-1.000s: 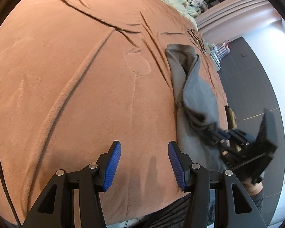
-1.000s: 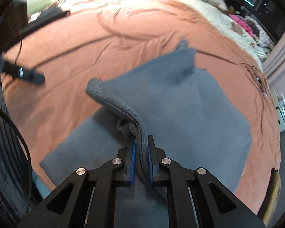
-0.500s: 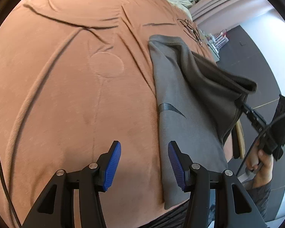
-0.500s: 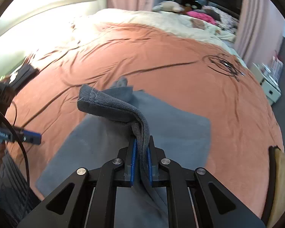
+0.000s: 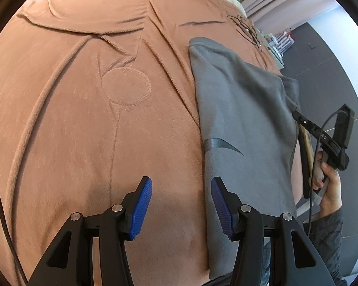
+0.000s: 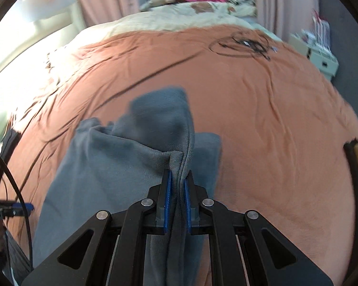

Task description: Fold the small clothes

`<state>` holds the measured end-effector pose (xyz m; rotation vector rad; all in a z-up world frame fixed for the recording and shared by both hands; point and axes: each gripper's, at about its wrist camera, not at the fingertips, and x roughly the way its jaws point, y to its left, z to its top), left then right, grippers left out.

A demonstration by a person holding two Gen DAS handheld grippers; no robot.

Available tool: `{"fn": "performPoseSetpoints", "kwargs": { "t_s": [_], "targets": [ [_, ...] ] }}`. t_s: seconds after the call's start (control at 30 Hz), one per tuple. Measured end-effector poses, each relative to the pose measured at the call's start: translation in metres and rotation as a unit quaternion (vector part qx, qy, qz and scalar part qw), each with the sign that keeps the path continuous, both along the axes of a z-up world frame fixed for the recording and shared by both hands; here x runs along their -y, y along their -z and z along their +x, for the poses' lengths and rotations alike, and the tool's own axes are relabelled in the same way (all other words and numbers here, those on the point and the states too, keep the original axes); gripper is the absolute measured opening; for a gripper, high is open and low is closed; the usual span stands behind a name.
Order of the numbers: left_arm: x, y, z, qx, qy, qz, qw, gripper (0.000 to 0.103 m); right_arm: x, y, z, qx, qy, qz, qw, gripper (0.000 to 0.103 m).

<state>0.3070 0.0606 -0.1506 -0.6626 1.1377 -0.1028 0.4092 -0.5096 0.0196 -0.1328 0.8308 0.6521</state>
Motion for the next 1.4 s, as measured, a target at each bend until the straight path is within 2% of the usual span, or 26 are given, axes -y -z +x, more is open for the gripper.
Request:
{"fn": "performPoseSetpoints", "kwargs": {
  "t_s": [0.13, 0.2, 0.3, 0.4, 0.5, 0.67, 0.87, 1.0, 1.13, 1.27, 1.3, 1.4],
  "targets": [
    [-0.001, 0.002, 0.005, -0.006, 0.002, 0.004, 1.0000, 0.054, 0.004, 0.020, 0.021, -0.045, 0.023, 0.002, 0.999, 0.007],
    [0.000, 0.002, 0.008, -0.008, 0.004, 0.005, 0.9999, 0.054, 0.005, 0.026, 0.032, -0.070, 0.040, 0.004, 0.997, 0.013],
    [0.002, -0.001, 0.014, -0.006, 0.008, 0.007, 0.9999, 0.054, 0.014, 0.020, 0.038, -0.071, 0.061, 0.015, 0.995, 0.021],
    [0.004, -0.004, 0.024, 0.000, 0.012, 0.012, 0.9998, 0.054, 0.019, 0.011, 0.034, -0.082, 0.055, 0.038, 0.994, 0.038],
    [0.008, -0.004, 0.037, 0.003, 0.017, 0.016, 0.9997, 0.054, 0.023, 0.011, 0.028, -0.096, 0.046, 0.057, 0.993, 0.047],
    [0.012, -0.001, 0.065, 0.004, 0.023, 0.021, 0.9995, 0.055, 0.033, 0.026, 0.030, -0.116, 0.029, 0.073, 0.990, 0.054],
    [0.016, 0.000, 0.103, 0.004, 0.026, 0.041, 0.9988, 0.055, 0.016, 0.038, 0.052, -0.119, 0.033, 0.032, 0.992, 0.054],
    [0.021, -0.008, 0.127, 0.010, 0.023, 0.082, 0.9963, 0.055, 0.015, 0.042, 0.066, -0.111, 0.049, 0.011, 0.993, 0.054],
    [0.031, -0.022, 0.147, 0.034, 0.040, 0.086, 0.9949, 0.055, 0.020, 0.046, 0.083, -0.114, 0.066, 0.022, 0.991, 0.048],
    [0.054, -0.032, 0.169, 0.050, 0.078, 0.098, 0.9908, 0.054, 0.020, 0.047, 0.091, -0.107, 0.075, 0.028, 0.991, 0.043],
    [0.059, -0.032, 0.173, 0.053, 0.086, 0.097, 0.9901, 0.053, 0.021, 0.047, 0.094, -0.109, 0.078, 0.035, 0.990, 0.041],
    [0.081, -0.030, 0.188, 0.055, 0.114, 0.095, 0.9873, 0.041, 0.021, 0.050, 0.092, -0.117, 0.083, 0.054, 0.988, 0.038]
  ]
}}
